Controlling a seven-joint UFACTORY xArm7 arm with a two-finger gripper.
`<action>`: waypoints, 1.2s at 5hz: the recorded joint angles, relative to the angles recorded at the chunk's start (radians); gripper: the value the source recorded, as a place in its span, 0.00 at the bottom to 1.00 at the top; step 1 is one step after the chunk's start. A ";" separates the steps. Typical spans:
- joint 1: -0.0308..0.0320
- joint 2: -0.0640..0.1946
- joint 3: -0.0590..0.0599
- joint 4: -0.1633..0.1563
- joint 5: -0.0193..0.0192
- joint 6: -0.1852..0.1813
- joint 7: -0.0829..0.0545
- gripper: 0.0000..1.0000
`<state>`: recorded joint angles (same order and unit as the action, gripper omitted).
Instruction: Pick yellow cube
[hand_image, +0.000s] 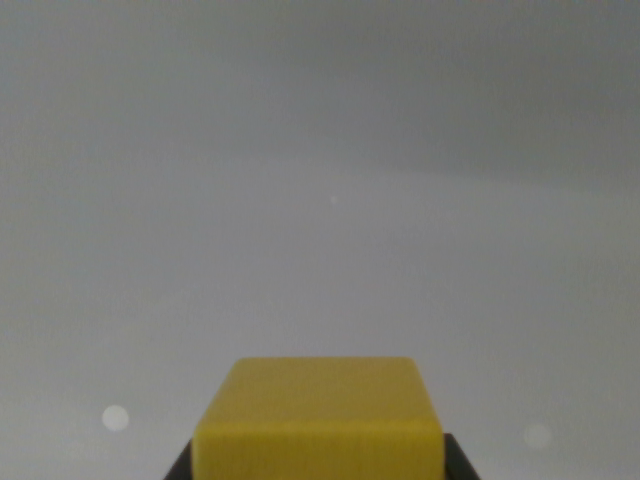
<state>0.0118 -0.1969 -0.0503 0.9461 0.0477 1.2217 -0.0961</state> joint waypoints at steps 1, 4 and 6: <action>-0.0002 -0.019 0.000 0.024 -0.0029 0.043 0.003 1.00; -0.0004 -0.037 0.000 0.047 -0.0056 0.083 0.007 1.00; -0.0005 -0.054 0.000 0.068 -0.0082 0.121 0.010 1.00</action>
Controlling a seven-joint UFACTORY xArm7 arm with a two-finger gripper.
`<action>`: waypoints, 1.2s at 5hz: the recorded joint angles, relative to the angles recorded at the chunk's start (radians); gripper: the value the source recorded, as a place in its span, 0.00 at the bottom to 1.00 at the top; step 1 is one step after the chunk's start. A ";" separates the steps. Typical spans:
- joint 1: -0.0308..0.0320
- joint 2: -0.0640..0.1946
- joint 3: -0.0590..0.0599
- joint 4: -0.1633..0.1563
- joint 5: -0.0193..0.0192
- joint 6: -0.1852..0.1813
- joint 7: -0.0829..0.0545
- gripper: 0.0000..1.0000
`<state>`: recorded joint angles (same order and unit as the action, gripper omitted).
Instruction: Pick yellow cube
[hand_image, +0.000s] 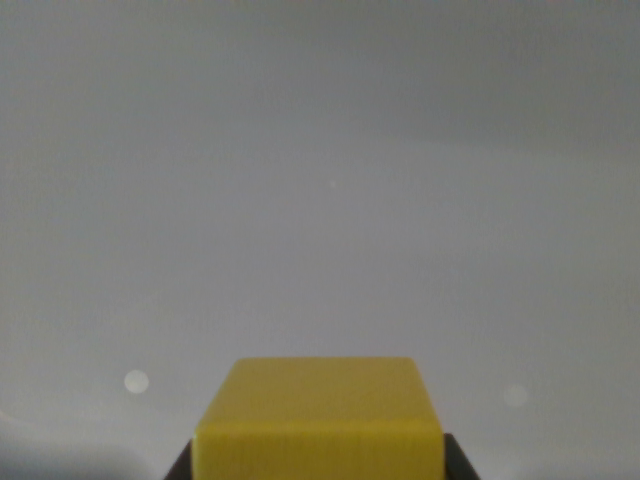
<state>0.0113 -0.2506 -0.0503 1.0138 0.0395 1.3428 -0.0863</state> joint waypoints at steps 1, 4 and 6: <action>-0.0002 -0.015 0.000 0.019 -0.0023 0.034 0.003 1.00; -0.0003 -0.029 0.000 0.037 -0.0044 0.065 0.005 1.00; -0.0004 -0.040 0.000 0.051 -0.0062 0.091 0.007 1.00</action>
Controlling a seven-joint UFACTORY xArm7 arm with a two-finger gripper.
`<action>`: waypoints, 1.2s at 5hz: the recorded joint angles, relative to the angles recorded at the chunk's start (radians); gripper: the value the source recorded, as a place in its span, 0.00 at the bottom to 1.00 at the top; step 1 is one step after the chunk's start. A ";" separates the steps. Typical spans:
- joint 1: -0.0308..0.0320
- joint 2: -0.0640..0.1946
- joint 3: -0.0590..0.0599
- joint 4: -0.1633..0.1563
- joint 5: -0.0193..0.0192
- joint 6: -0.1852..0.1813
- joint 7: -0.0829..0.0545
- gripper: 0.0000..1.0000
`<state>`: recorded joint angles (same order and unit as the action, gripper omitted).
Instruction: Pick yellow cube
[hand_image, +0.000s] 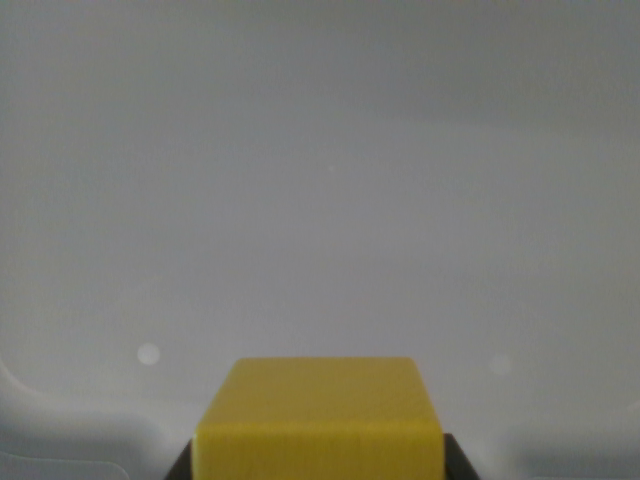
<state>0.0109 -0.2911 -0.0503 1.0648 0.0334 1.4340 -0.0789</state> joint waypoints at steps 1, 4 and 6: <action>-0.0001 -0.010 0.000 0.013 -0.0015 0.023 0.002 1.00; -0.0002 -0.018 0.000 0.022 -0.0027 0.040 0.003 1.00; -0.0002 -0.023 0.000 0.029 -0.0035 0.052 0.004 1.00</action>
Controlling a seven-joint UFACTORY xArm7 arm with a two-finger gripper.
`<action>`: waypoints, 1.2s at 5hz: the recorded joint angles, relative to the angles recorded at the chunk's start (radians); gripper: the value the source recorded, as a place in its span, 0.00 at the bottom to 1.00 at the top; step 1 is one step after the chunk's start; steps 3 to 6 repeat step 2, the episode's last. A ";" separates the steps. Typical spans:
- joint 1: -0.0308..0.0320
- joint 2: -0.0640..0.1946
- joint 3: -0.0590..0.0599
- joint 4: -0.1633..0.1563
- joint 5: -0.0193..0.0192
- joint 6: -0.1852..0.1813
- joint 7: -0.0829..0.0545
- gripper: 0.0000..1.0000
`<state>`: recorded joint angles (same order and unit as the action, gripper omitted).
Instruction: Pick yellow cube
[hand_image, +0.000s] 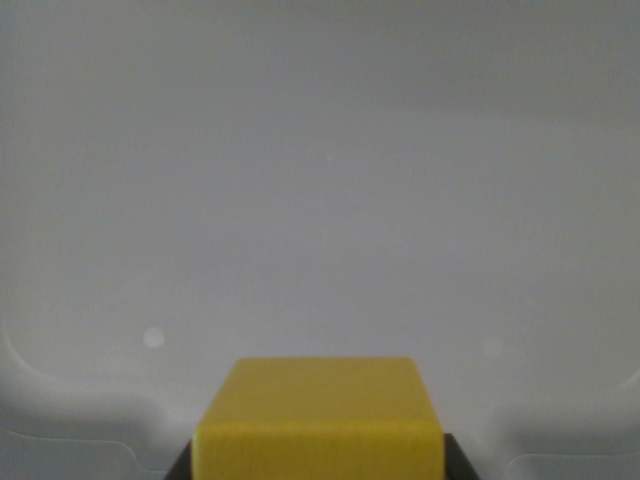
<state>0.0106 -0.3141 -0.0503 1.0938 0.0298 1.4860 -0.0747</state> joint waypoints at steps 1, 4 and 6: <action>0.0000 -0.003 0.000 0.003 -0.0004 0.006 0.000 1.00; 0.0000 -0.003 0.000 0.003 -0.0004 0.006 0.000 1.00; 0.0000 -0.003 0.000 0.003 -0.0004 0.006 0.000 1.00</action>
